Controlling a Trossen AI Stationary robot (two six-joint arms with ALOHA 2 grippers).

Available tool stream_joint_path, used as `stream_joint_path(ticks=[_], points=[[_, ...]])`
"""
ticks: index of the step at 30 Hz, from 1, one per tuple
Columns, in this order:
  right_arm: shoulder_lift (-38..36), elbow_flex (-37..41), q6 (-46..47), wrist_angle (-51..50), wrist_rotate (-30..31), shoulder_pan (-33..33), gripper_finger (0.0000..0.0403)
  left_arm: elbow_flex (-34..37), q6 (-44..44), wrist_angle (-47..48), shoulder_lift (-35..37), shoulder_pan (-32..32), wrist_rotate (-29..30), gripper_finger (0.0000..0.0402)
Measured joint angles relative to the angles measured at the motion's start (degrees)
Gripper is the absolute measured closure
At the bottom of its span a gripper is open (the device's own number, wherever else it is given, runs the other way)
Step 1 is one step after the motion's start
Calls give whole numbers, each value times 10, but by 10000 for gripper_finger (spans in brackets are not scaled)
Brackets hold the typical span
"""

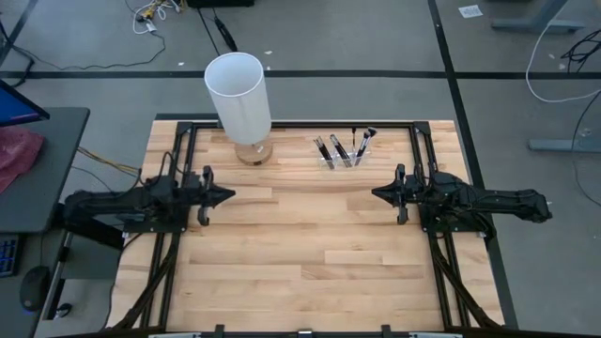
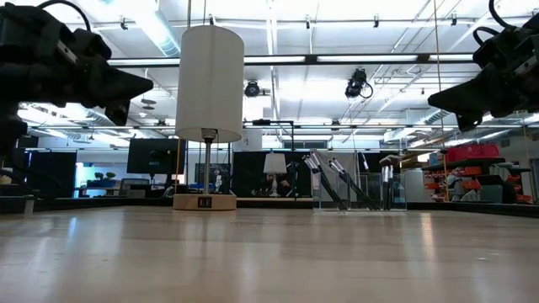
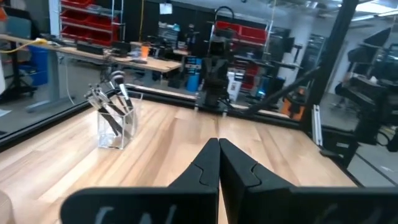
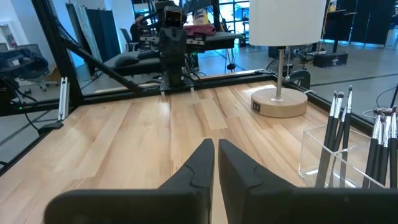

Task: Sort items
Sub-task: Return to Home Position

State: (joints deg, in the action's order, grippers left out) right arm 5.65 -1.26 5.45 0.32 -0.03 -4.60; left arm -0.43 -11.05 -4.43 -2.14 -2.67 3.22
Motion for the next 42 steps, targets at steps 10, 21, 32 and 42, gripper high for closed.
stream_joint_path(ticks=[10, 21, 32, 42], points=[[0, 0, 0, 0, 0, 0, 376, 0, 17, 26, 20, 0, 4, 400], [0, 0, 0, 0, 0, 0, 376, 0, 13, 33, -1, 0, -1, 395], [0, 0, 0, 0, 0, 0, 376, 0, 8, 22, -1, 0, 1, 395], [-42, 0, 0, -1, 5, 31, 376, 0, 7, 18, -1, 0, 1, 395]])
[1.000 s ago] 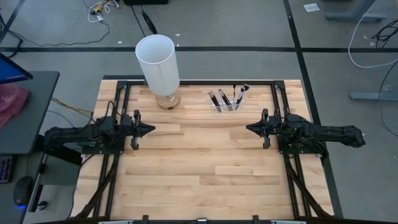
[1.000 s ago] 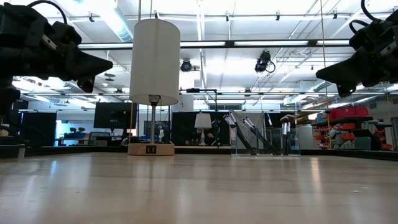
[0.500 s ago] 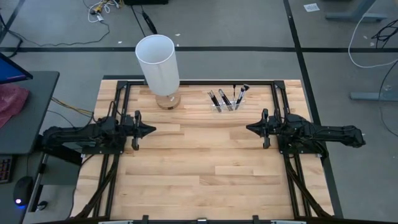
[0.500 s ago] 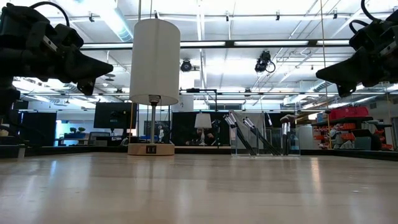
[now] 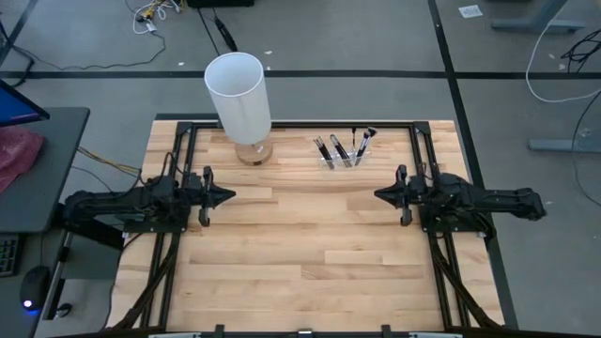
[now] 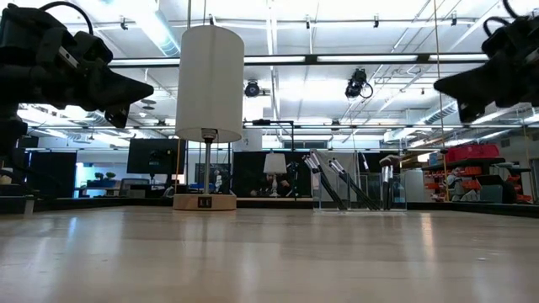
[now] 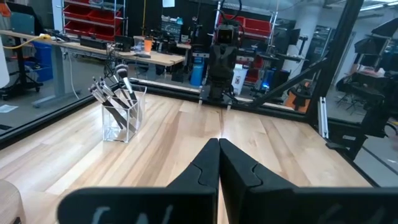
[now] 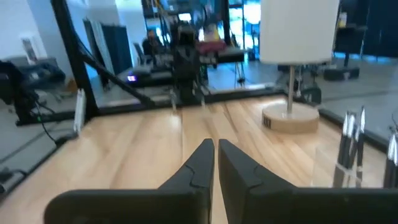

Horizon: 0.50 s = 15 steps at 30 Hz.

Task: Sort items
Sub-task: Return to Home Position

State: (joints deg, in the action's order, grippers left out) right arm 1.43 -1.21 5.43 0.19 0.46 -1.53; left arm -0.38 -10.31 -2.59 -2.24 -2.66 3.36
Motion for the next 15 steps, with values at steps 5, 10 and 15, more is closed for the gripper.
stream_joint_path(ticks=[5, 10, 15], points=[[-14, 0, 0, 24, -1, 13, 376, 0, 0, -1, 0, 0, 0, 394], [-14, 4, 47, 2, -10, 15, 376, 0, 0, -1, 0, 0, 0, 394], [-14, 3, 40, 4, -10, 14, 376, 0, 0, -1, 0, 0, 0, 394]])
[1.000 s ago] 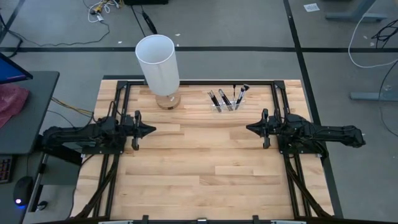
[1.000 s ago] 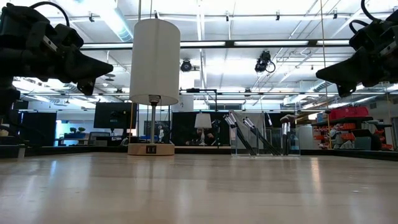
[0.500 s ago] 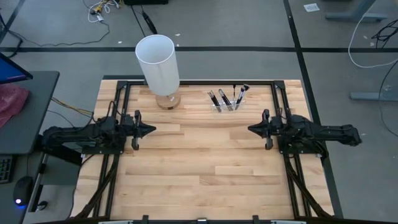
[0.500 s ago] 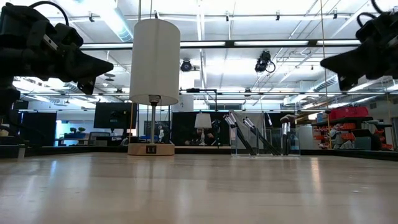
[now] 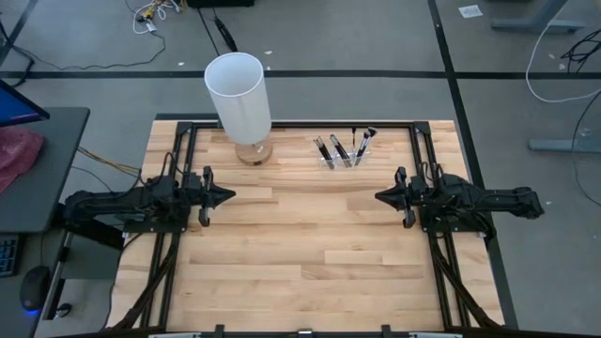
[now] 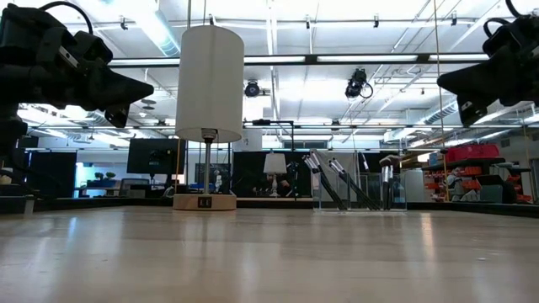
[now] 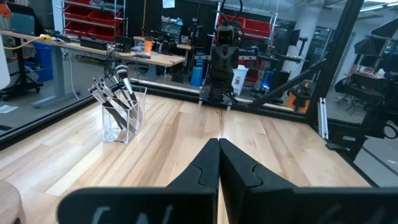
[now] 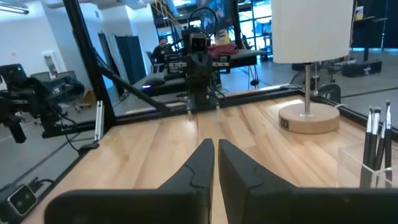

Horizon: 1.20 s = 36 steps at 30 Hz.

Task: Sort items
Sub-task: Return to Home Position

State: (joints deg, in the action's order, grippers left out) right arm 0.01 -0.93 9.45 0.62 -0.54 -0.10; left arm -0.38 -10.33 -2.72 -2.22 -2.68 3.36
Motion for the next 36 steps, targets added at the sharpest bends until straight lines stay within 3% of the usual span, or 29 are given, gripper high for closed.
stream_joint_path(ticks=[36], points=[[4, 0, -14, 2, 1, 0, 376, 0, 0, 0, 0, 0, 0, 394]])
